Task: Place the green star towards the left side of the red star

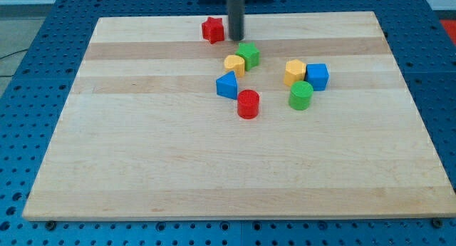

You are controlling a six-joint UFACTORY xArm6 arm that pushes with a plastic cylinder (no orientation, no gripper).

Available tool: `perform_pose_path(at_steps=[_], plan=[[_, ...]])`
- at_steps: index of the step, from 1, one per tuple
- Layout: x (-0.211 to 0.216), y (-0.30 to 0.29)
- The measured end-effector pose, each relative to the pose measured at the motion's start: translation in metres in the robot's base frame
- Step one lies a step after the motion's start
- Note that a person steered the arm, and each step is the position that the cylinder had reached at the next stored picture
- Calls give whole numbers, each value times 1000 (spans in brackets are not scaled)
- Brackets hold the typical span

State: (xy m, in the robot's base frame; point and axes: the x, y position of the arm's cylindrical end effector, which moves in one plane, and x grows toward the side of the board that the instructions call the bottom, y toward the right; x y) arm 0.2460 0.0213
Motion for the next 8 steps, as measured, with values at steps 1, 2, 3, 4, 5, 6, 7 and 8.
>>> perform_pose_path(at_steps=[1,2,3,4,5,6,7,8], plan=[[14,32],[53,63],[79,24],[79,-73],[80,-108],[112,-86],[131,-164],[83,-186]])
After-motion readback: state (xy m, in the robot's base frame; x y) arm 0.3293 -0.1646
